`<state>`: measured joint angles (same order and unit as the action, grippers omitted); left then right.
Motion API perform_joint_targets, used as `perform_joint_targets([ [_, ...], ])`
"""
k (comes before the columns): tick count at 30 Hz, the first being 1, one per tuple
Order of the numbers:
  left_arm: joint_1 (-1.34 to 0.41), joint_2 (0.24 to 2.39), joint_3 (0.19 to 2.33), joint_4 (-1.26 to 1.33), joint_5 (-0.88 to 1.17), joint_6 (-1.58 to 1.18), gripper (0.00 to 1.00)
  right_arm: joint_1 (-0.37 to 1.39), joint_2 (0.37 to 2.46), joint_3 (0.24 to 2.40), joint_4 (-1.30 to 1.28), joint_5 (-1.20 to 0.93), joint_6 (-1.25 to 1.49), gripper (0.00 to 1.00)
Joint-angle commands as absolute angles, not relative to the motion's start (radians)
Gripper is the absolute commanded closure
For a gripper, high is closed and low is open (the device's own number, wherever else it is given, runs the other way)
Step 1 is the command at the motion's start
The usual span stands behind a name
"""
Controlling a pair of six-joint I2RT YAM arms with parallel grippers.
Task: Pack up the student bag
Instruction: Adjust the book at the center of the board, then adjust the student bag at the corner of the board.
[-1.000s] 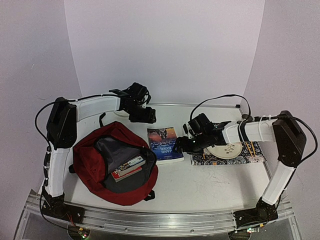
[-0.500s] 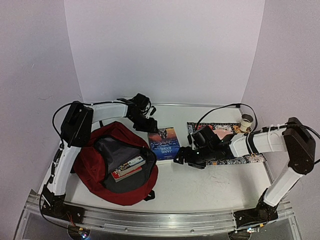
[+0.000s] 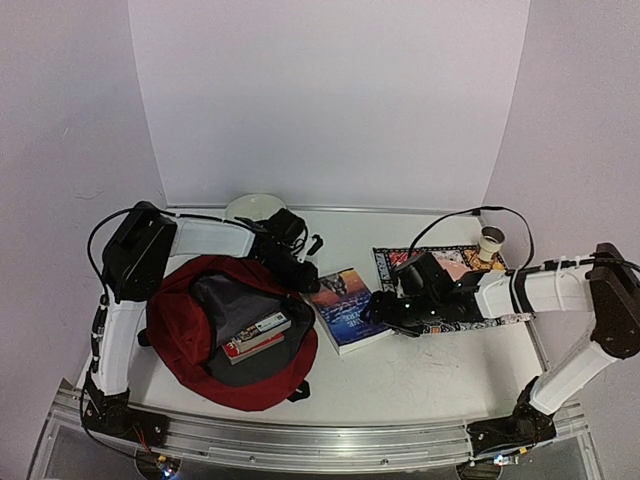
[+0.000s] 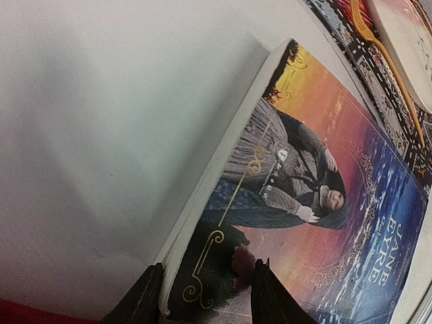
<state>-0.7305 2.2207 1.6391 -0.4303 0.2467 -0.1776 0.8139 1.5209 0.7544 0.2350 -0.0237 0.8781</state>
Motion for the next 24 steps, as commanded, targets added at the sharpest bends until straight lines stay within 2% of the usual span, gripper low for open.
perform_joint_targets([
  [1,-0.790,2.143,1.470,-0.463,0.218,-0.153,0.57,0.814,1.480,0.805,0.107,0.056,0.772,0.24],
  [7,-0.795,2.056,1.330,-0.426,0.188,-0.144,0.58,0.814,1.590,0.921,0.048,0.066,0.647,0.24],
  [15,-0.793,1.984,1.216,-0.413,0.132,-0.083,0.59,0.815,1.751,0.987,0.044,0.067,0.631,0.23],
  [21,-0.763,1.960,1.182,-0.412,0.061,-0.075,0.59,0.847,1.796,1.005,0.044,-0.021,0.625,0.22],
  [24,-0.734,1.951,1.186,-0.412,0.042,-0.088,0.55,0.894,1.795,0.999,0.044,-0.074,0.661,0.24],
])
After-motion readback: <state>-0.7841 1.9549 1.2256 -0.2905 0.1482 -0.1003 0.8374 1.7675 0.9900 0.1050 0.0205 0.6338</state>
